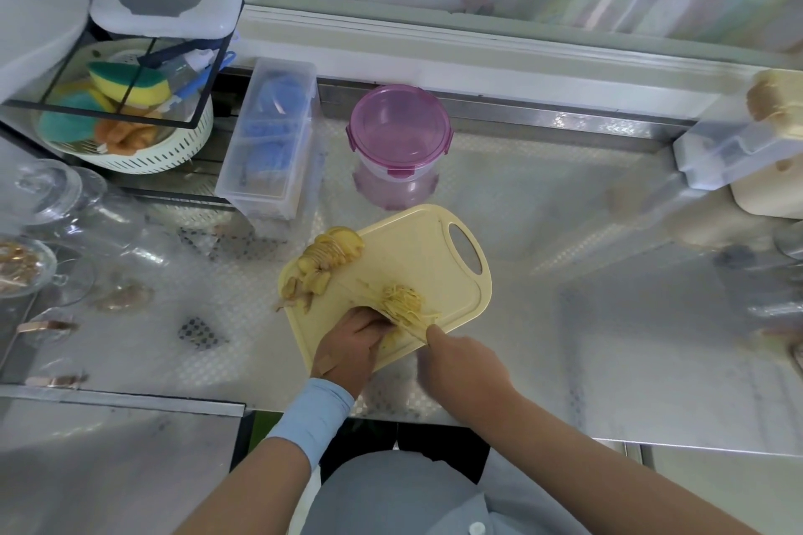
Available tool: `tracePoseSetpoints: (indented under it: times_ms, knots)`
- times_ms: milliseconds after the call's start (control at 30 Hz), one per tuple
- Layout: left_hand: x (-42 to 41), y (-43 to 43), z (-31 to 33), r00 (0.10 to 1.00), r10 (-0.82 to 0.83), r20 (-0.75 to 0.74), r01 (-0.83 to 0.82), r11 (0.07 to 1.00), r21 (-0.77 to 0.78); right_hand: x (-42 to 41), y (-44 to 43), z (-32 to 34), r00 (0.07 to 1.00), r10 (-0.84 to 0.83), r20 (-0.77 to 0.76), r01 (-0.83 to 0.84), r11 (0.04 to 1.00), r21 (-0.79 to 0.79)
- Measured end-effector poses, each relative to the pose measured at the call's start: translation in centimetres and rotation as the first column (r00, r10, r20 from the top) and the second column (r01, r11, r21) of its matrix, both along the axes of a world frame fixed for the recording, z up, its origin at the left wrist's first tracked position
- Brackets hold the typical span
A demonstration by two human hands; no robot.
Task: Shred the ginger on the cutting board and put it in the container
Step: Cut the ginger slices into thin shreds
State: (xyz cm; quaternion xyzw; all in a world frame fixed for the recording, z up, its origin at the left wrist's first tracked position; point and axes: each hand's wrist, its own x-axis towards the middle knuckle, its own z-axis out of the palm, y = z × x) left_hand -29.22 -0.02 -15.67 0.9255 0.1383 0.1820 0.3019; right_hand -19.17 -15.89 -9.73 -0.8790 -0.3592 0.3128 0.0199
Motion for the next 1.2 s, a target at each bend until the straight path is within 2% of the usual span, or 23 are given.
tracePoseSetpoints:
  times_ms: [133,433,667,900,1033,1200]
  knots:
    - [0.1,0.0,0.0,1.0,-0.007,0.012,0.007,1.0,0.005,-0.1,-1.8,0.3,0.998,-0.041,0.047,0.039,0.999,0.038]
    - [-0.1,0.0,-0.1,1.0,-0.006,-0.028,0.005,0.999,-0.052,0.5,2.7,-0.3,0.999,0.007,-0.044,-0.007,1.0,-0.009]
    - [0.0,0.1,0.0,1.0,0.007,-0.013,-0.007,1.0,-0.009,0.2,1.2,0.1,1.0,0.017,-0.006,-0.017,1.0,-0.017]
    - [-0.1,-0.1,-0.1,1.0,0.011,0.022,-0.01,1.0,-0.029,-0.1,-0.4,-0.6,0.999,0.003,0.048,-0.003,1.0,-0.002]
    - [-0.3,0.0,-0.6,1.0,0.011,-0.009,-0.011,0.998,-0.059,0.2,2.5,-1.1,1.0,-0.01,-0.022,0.009,1.0,-0.016]
    - [-0.2,0.0,-0.3,1.0,0.005,-0.008,-0.005,0.999,-0.043,0.3,3.2,-0.9,0.999,0.0,-0.039,0.001,1.0,0.005]
